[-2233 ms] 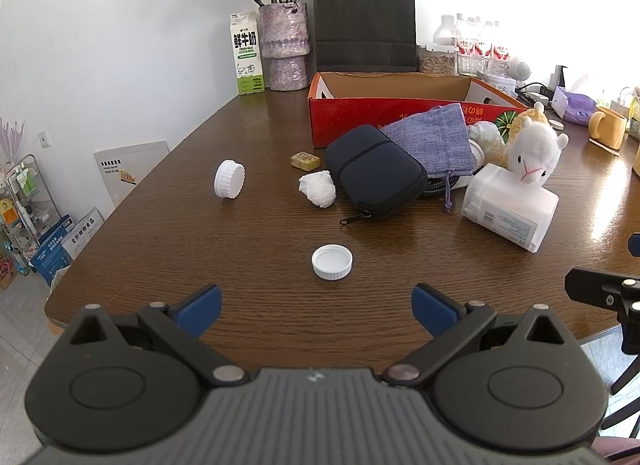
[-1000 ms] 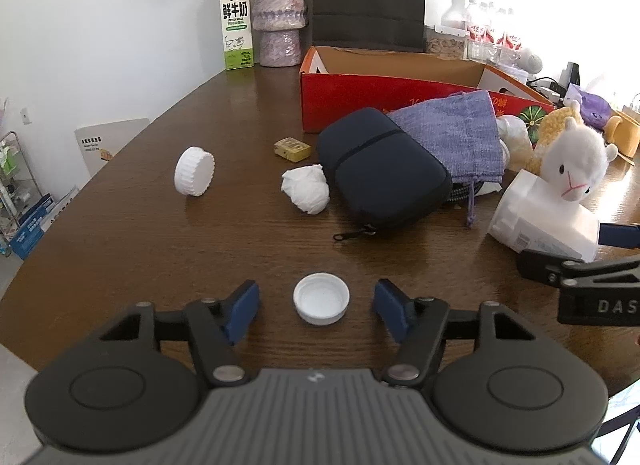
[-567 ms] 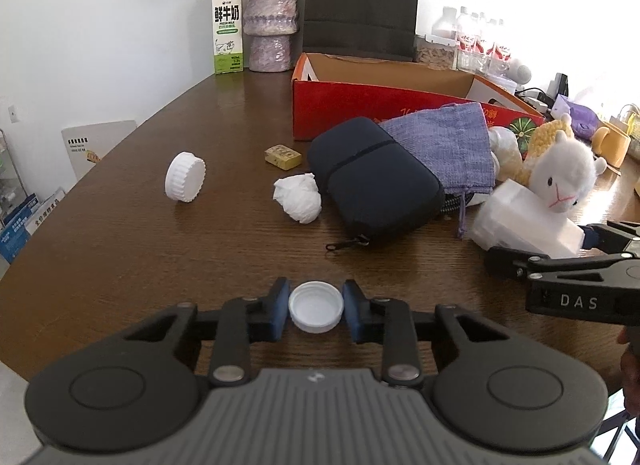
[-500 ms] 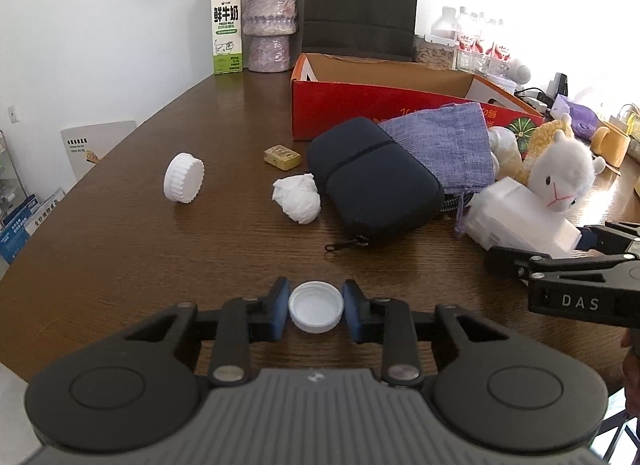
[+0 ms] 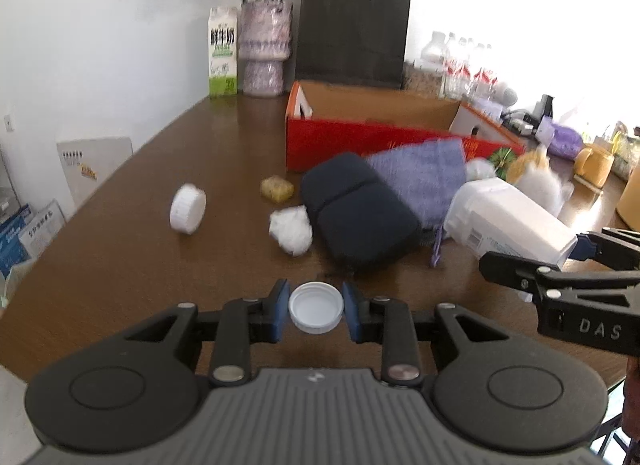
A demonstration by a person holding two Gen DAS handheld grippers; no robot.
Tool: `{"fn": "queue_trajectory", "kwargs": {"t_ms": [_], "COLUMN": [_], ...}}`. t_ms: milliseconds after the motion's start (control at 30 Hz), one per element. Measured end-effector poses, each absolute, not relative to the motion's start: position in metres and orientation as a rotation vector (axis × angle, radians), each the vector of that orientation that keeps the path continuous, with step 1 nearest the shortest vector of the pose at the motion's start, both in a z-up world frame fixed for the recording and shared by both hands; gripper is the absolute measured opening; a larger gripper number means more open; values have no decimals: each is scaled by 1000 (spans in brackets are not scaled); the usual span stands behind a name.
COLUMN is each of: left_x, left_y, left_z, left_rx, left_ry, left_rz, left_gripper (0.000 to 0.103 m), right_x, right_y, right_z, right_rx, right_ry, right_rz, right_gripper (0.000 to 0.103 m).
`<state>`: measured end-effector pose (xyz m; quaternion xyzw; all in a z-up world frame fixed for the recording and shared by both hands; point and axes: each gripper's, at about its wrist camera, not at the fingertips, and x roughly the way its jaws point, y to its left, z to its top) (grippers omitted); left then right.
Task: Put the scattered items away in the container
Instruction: 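Carry the cap and plastic box into the cardboard box and open both tools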
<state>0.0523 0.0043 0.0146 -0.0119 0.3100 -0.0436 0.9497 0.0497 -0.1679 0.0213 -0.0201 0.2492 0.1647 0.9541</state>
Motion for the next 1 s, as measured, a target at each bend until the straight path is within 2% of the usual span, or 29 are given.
{"fn": "queue_trajectory", "kwargs": {"t_ms": [300,600,800,1000], "left_x": [100,221,318,397], "left_y": [-3,-36,-63,-81], "left_z": [71,111,96,46], "left_rx": [-52,-55,6,81], "left_ry": [507,512,649,862], "left_rz": [-93,-95,-67,-20], "left_gripper": [29,29,29,29], "right_x": [84,209,300,360], "right_y": [-181,-210,-220,-223], "right_z": [71,87,67,32], "right_rx": [12,2,-14,-64], "right_ry": [395,449,605,775], "right_rz": [321,192,143,128], "right_gripper": [63,63,63,63]}}
